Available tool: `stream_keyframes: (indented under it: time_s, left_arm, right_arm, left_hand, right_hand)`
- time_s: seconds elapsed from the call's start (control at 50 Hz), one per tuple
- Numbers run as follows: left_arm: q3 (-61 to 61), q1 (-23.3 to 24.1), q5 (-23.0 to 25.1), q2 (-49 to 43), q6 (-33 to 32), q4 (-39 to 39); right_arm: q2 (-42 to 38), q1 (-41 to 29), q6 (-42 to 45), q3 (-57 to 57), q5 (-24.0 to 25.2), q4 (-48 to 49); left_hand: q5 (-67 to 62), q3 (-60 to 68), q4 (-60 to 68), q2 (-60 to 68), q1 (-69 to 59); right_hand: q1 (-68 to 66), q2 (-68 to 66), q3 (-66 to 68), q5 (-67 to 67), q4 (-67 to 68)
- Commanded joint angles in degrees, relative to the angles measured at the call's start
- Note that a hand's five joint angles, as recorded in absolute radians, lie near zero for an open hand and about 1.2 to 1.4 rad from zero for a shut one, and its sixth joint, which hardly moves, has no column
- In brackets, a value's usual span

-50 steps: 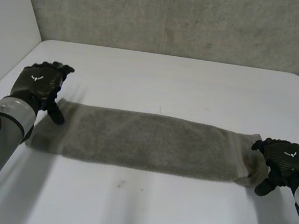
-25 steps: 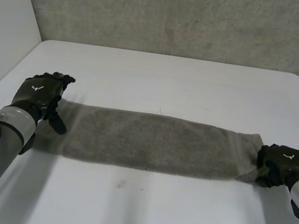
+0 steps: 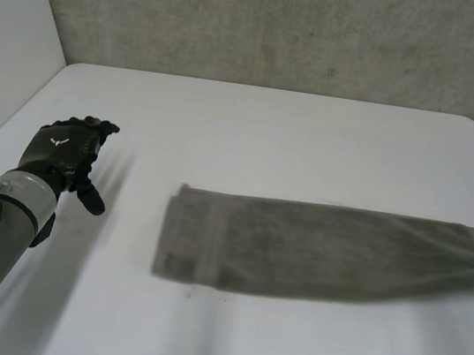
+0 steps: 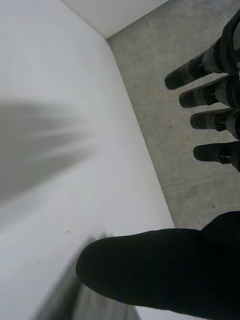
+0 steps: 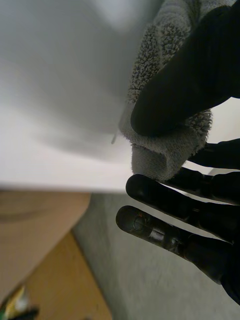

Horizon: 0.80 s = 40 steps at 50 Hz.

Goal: Fold the towel.

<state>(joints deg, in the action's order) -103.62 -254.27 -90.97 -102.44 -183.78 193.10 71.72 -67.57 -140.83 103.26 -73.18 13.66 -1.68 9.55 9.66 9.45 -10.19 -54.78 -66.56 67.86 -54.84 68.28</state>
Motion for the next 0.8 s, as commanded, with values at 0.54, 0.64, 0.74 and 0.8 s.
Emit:
stream_keyframes:
  time_s: [0.54,0.64,0.74,0.8]
  left_arm:
    - [-0.1,1.0,-0.1,-0.1,0.0,0.1]
    - [-0.3,1.3,-0.1,-0.6,-0.1,0.1]
    - [-0.2,2.5,-0.1,-0.7,-0.1,0.1]
    - [-0.2,2.9,-0.1,-0.8,-0.1,0.4]
  right_arm:
    - [-16.7,-69.4,7.0,-20.6,-3.7,-1.6]
    - [-19.4,-70.8,8.2,-21.1,-4.0,-1.8]
    - [-16.7,-70.2,7.4,-20.4,-5.0,-1.8]
    - [-11.5,-69.4,4.9,-19.8,-7.9,-1.9]
  left_hand:
    - [1.7,0.5,0.3,0.5,0.2]
    - [1.7,0.5,0.3,0.5,0.2]
    - [1.7,0.5,0.3,0.5,0.2]
    - [1.7,0.5,0.3,0.5,0.2]
  right_hand:
    - [-25.2,-13.4,12.1,-15.2,11.7]
    - [-25.2,-13.4,12.1,-15.2,11.7]
    - [44.4,56.1,-57.4,54.4,-57.9]
    - [44.8,56.6,-57.9,54.8,-58.3]
